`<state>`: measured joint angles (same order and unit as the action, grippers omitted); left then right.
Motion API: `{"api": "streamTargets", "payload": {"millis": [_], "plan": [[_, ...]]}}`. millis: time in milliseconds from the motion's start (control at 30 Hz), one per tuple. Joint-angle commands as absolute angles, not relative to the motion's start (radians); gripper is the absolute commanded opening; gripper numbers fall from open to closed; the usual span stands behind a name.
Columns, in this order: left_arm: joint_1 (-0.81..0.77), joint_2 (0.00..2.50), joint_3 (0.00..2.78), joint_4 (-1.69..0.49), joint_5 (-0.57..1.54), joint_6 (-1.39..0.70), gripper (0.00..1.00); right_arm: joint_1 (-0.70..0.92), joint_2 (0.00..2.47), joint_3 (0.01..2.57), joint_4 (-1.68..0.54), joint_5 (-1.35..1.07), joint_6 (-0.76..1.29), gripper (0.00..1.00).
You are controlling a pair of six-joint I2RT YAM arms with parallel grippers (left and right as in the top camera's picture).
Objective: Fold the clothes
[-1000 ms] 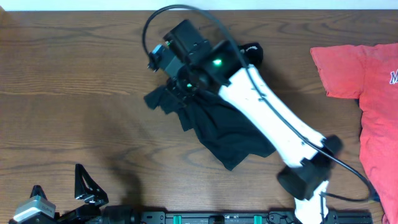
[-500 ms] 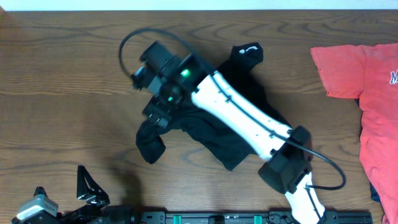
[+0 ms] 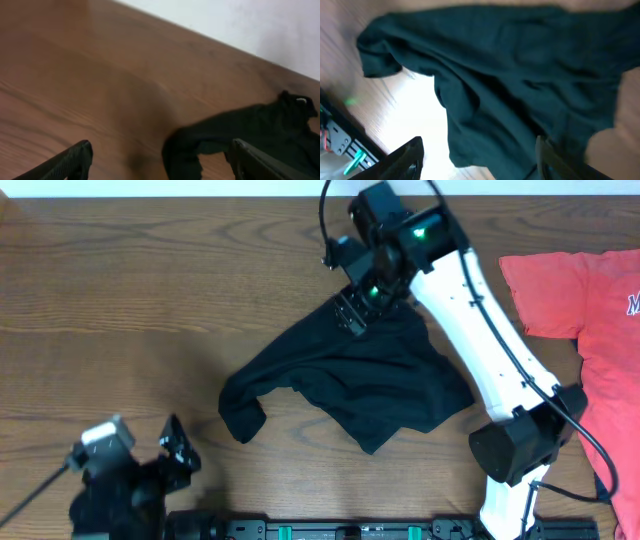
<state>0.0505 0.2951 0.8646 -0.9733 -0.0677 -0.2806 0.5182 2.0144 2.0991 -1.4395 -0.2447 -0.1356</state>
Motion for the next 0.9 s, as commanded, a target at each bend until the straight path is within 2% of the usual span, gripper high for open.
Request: {"api": "streamTargets", "payload": {"millis": [0, 233, 433, 667, 867], "plan": [[0.054, 0.378, 0.867, -0.950, -0.033, -0.381, 0.86, 0.513, 2.027, 1.966, -1.384, -0.293, -0.137, 0.71], [0.054, 0.525, 0.867, -0.894, -0.033, -0.380, 0.85, 0.548, 1.967, 1.612, -1.157, -0.304, -0.031, 0.68], [0.054, 0.593, 0.867, -0.842, -0.033, -0.380, 0.85, 0.566, 1.766, 1.246, -0.949, -0.304, 0.056, 0.71], [0.054, 0.648, 0.867, -0.827, -0.033, -0.379, 0.85, 0.590, 1.538, 1.049, -0.953, -0.307, 0.097, 0.79], [0.054, 0.667, 0.867, -0.819, -0.033, -0.379, 0.85, 0.633, 1.505, 0.895, -0.884, -0.408, 0.134, 0.79]]}}
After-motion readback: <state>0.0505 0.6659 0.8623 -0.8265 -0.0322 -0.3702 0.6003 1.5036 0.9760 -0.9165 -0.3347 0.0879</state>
